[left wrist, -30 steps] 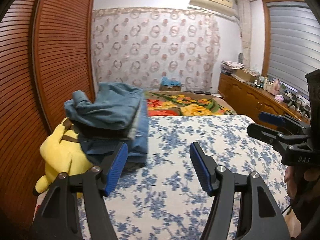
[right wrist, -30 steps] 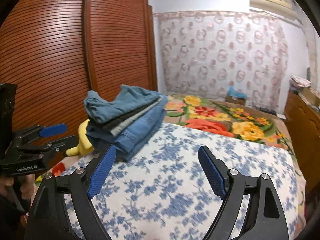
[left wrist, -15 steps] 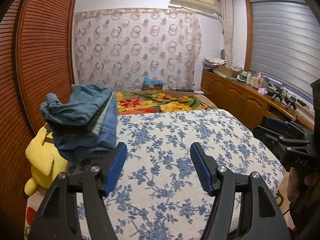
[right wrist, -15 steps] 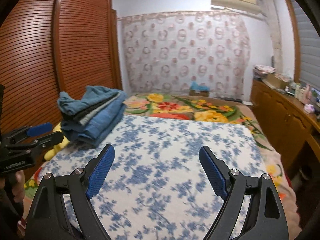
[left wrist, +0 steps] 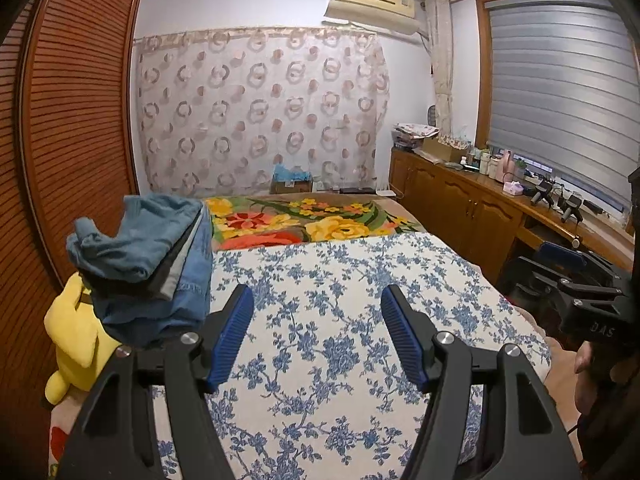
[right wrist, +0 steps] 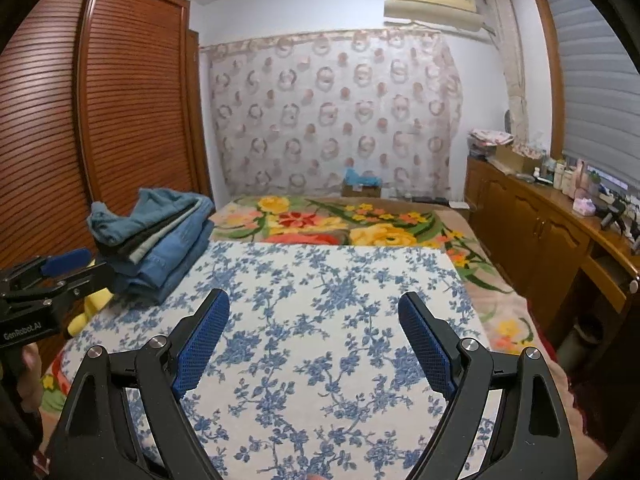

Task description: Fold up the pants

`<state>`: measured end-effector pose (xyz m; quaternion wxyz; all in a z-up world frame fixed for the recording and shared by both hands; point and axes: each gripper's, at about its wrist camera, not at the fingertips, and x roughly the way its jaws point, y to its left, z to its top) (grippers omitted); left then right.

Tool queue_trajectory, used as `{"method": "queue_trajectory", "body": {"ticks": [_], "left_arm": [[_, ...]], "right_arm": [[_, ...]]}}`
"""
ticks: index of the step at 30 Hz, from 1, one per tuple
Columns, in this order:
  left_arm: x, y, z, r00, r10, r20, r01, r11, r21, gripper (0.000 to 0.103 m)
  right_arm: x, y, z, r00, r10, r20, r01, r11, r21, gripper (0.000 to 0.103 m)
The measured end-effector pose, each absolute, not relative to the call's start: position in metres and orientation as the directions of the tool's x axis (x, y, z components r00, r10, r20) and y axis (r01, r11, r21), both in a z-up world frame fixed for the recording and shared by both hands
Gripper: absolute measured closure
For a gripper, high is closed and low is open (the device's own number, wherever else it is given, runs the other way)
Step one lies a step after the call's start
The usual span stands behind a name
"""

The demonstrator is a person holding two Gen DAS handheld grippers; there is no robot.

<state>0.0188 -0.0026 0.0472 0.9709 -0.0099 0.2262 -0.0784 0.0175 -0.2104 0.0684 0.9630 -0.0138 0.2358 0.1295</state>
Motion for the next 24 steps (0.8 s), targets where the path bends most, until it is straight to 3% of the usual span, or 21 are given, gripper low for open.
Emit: {"method": "queue_trajectory", "body": {"ticks": [24], "left_arm": [[-0.002,0.008,0.076,0.917,-0.118,-0.381,0.112,0.993,-0.036,0.035]], "right_arm": [[0.0,-0.21,0.103,0.897,0.227,-0.379,-0.234,0.972,0.028,0.014]]}}
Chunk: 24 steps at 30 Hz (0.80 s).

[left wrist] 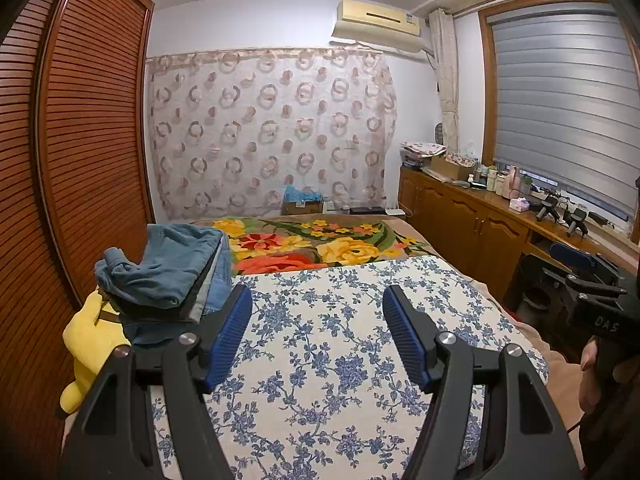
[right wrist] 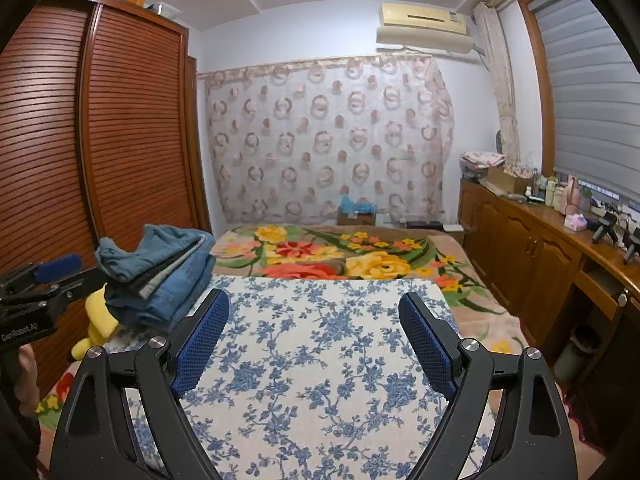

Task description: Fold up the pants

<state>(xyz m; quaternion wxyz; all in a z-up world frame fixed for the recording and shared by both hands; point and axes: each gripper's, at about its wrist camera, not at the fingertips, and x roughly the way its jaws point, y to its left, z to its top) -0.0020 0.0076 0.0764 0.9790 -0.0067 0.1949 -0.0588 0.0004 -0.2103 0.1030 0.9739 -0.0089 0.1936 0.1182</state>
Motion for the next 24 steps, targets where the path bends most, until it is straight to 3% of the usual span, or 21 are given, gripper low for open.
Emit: {"method": "queue_trajectory", "body": {"ticks": [24], "left_arm": [[-0.0021,0.0083,0.076,0.917,-0.115,-0.382,0.109,0.993,-0.036,0.034]], "right_arm": [[-0.0003,-0.2107,0.1036,0.896,0.23,-0.379,-0.236,0.971,0.031,0.014]]}}
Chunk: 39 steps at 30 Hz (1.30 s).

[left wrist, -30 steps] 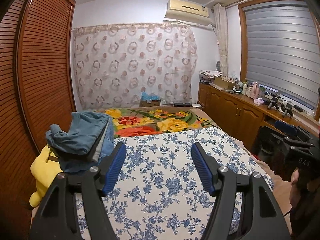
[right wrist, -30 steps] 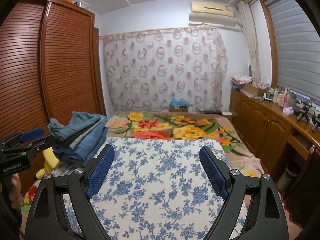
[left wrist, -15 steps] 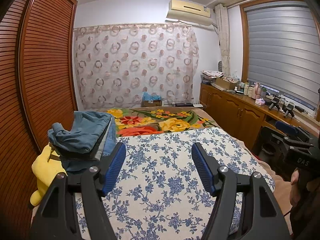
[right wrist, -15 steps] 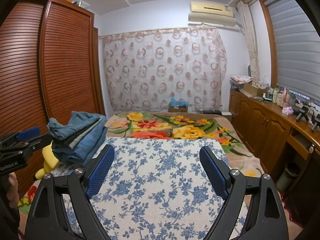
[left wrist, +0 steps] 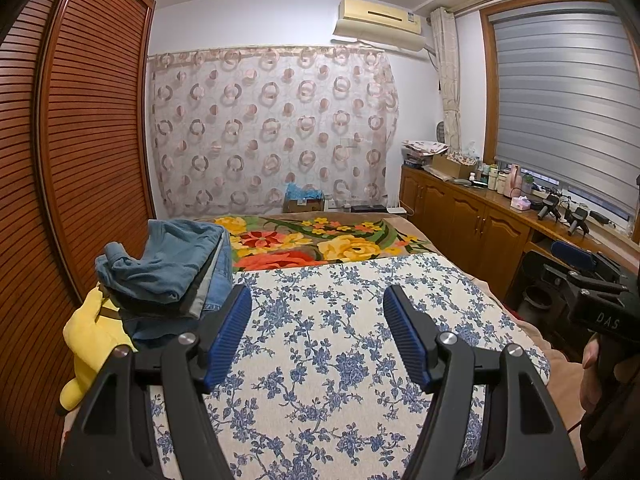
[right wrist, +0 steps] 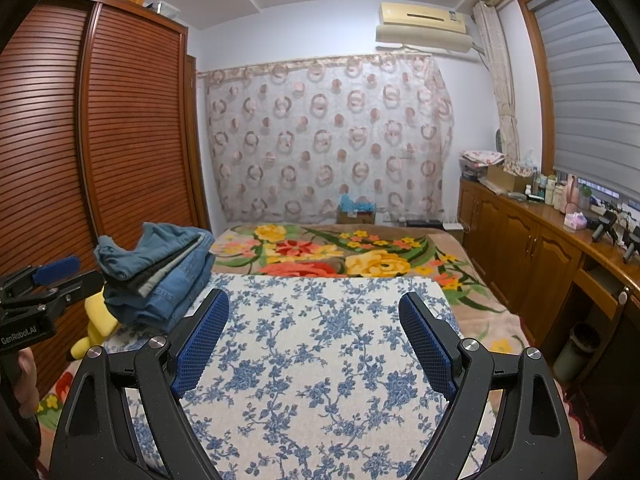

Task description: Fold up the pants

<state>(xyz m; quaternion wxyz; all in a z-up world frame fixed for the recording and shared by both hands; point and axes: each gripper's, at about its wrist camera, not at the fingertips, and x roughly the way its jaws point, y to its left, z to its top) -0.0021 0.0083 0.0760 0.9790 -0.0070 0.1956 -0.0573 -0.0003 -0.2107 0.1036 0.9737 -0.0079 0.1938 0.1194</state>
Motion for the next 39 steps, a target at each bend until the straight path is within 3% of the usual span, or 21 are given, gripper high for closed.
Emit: {"method": "queue_trajectory", "body": {"ticks": [39], "left_arm": [[-0.003,0.0144,0.0713,0.92,-0.11,-0.377,0.105,0.994,-0.034,0.033]], "right_arm": [[-0.0006,-0.2098,0.1017,0.896,0.228,-0.382,-0.235,0.972,0.031,0.014]]}}
